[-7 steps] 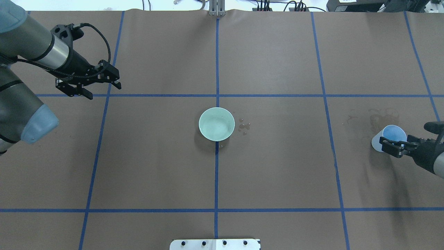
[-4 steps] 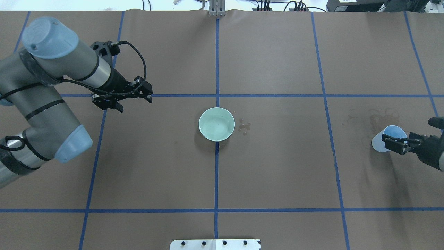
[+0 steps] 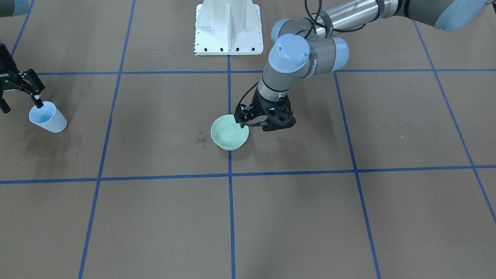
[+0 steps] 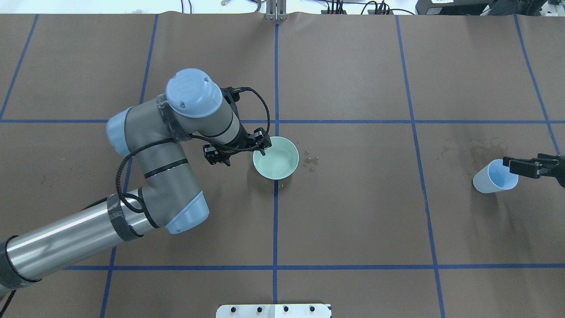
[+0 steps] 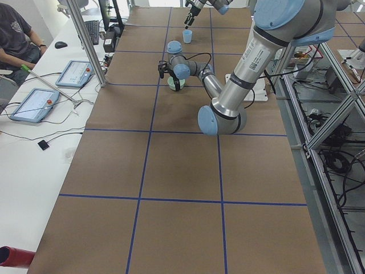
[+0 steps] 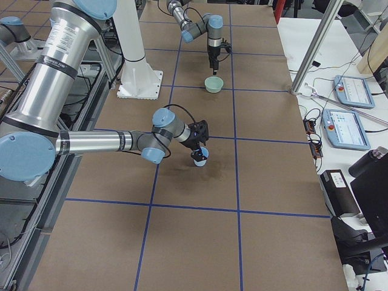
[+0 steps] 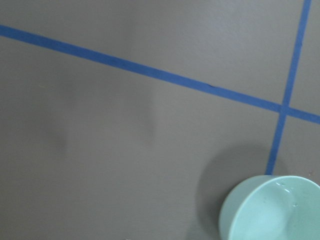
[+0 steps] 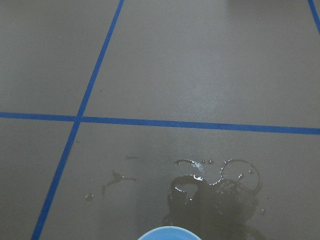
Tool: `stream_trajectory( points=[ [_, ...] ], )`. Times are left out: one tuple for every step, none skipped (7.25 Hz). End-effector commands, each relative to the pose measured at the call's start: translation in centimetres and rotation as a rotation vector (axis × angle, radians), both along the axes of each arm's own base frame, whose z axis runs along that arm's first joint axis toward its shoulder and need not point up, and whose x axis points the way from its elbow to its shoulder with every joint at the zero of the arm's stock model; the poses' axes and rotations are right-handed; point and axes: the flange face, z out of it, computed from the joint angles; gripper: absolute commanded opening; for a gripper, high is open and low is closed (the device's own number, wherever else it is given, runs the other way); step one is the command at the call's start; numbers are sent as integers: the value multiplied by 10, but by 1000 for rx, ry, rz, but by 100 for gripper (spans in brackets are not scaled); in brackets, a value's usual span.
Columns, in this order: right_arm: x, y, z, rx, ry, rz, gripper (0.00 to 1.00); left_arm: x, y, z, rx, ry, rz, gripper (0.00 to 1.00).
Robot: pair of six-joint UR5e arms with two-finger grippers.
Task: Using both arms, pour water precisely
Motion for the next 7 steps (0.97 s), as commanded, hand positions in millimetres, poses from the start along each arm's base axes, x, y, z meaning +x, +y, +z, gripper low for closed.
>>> stream_trajectory(
  points=[
    [21,-16,-3,-9,-8,-33,100,36,-1,10,2,-1,11,98],
    [21,-17,-3,-13,-8,-34,100,39,-2,12,1,2,9,76],
    [22,-17,-3,-13,-7,-31,100,39,-2,10,-7,6,2,2],
    [23,-18,-2,-14,-6,-30,100,37,-1,7,-4,13,6,0],
    [25,-18,-2,-19,-11,-31,100,33,-1,3,-1,21,5,0],
    [33,-22,-3,-33,-23,-29,100,19,-5,-9,16,47,-4,0],
    [41,-34,-6,-34,-11,-49,100,-6,-9,-9,22,65,-13,0]
  ],
)
